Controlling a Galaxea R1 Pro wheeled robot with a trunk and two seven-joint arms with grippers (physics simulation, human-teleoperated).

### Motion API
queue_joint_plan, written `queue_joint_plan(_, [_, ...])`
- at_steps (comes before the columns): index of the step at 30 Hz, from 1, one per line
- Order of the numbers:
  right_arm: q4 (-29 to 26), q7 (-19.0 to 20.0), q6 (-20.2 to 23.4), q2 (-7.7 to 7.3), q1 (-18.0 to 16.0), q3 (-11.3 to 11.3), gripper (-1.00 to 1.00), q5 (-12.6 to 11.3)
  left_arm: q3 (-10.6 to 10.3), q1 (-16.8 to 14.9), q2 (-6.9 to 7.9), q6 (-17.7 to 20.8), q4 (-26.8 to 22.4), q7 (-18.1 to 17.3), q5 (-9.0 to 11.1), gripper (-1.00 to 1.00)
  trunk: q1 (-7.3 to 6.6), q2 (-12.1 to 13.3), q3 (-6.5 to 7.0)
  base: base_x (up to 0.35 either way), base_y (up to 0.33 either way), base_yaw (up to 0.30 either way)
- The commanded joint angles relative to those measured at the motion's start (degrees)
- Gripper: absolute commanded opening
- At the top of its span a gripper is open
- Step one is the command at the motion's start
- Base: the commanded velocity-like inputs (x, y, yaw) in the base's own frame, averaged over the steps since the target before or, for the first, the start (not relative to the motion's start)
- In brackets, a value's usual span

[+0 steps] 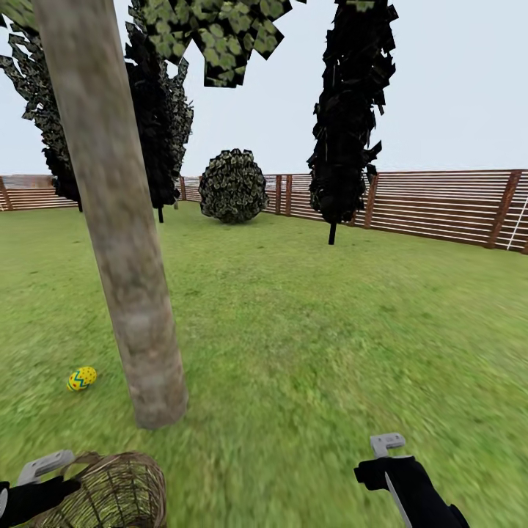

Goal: Take the three Easter eggs out of the wicker basket on the lawn in the garden, then place them on the lawn next to a single tree (choose any tree) so that all three eggs are next to the same tree and none are left in the basket.

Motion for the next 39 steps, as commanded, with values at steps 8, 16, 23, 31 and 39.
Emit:
queue_joint_plan(8, [0.0, 0.6, 0.2, 0.02, 0.0, -0.1, 1.0, 0.6, 0.2, 0.0, 0.03, 0.4, 0.0, -0.1, 0.3, 1.0, 1.76, -3.3, -1.5, 0.0, 0.0, 0.0])
queue_joint_plan(16, [-0.1, 0.6, 0.2, 0.02, 0.0, -0.4, 1.0, 0.6, 0.2, 0.0, -0.06, 0.4, 0.1, -0.1, 0.3, 1.0, 3.52, -6.5, -2.94, 0.0, 0.0, 0.0])
queue_joint_plan(23, [-1.8, 0.5, -0.2, -0.47, -0.1, -0.3, 1.0, 0.9, 0.0, 0.0, -0.23, 0.3, 0.2, 0.0, 0.2, 1.0, 5.05, -9.3, -4.2, 0.0, 0.0, 0.0])
queue_joint_plan(31, [-12.0, 0.5, -7.5, -0.62, 0.0, -0.8, 1.0, 0.7, 0.1, 0.0, -0.25, 0.3, 0.2, 0.0, 0.3, 1.0, 6.81, -12.5, -5.63, 0.0, 0.0, 0.0])
queue_joint_plan(39, [-18.4, 0.4, -8.4, -0.61, -0.3, -0.6, 1.0, 0.9, 0.1, 0.0, -0.32, 0.3, 0.2, 0.0, 0.4, 1.0, 8.57, -15.7, -7.07, 0.0, 0.0, 0.0])
